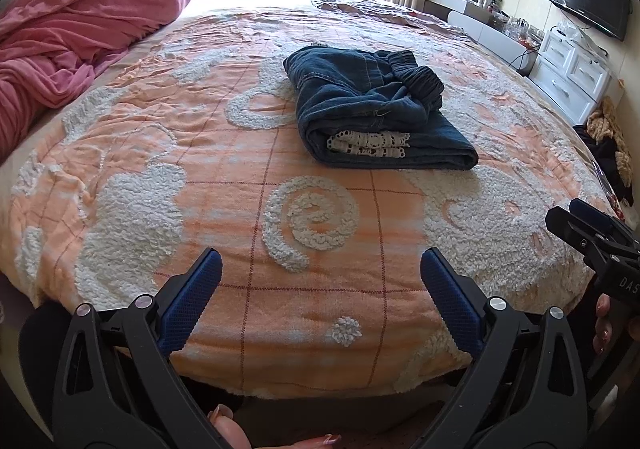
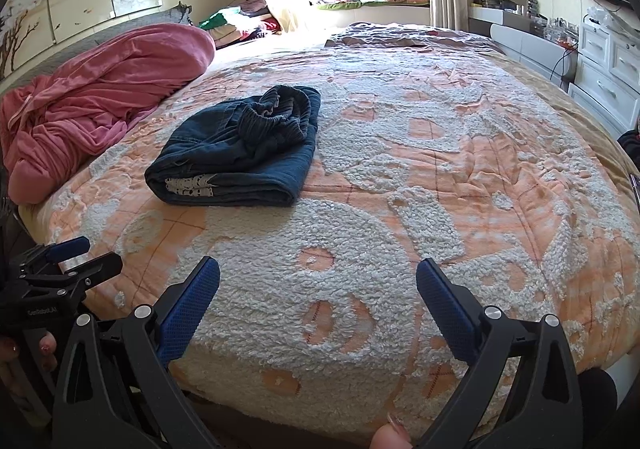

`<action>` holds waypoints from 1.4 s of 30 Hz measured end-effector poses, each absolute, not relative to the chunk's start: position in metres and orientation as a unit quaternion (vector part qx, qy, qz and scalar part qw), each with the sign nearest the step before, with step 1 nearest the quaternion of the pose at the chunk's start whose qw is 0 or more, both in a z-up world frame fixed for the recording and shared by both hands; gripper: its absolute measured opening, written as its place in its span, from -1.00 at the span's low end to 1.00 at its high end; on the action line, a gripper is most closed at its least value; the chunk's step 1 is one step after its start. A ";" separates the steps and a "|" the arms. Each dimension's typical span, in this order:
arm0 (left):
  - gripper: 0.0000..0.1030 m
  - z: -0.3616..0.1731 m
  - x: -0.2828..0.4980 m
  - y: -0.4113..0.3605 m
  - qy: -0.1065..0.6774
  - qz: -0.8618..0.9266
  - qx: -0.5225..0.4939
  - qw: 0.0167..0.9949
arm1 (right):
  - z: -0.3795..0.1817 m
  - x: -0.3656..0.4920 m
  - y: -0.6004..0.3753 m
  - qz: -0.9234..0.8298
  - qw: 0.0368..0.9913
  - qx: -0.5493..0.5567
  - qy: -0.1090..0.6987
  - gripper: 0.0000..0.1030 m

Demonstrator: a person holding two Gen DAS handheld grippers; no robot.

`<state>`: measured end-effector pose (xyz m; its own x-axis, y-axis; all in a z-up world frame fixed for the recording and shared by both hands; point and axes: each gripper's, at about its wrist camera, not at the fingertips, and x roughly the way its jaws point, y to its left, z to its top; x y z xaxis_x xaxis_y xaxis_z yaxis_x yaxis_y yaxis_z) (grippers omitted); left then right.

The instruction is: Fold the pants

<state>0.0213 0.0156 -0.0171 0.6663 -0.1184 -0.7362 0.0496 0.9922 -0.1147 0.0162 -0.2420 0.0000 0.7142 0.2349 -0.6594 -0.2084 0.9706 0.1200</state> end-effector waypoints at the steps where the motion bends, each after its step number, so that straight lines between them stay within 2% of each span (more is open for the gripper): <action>1: 0.81 -0.017 0.021 0.016 0.407 -0.046 -0.043 0.911 | 0.000 0.016 -0.242 0.119 0.926 0.018 0.359 0.91; 31: 0.81 -0.022 0.026 0.017 0.424 -0.026 -0.036 0.905 | -0.001 0.016 -0.240 0.107 0.925 0.011 0.365 0.91; 42: 0.81 -0.007 0.038 0.051 0.403 -0.016 -0.089 0.911 | -0.008 0.031 -0.269 0.079 0.928 0.036 0.363 0.91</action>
<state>0.0376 0.0506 -0.0074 0.6754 -0.1005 -0.7306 -0.0434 0.9835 -0.1754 0.0310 -0.2693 -0.0084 0.7238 0.1722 -0.6681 -0.1205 0.9850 0.1233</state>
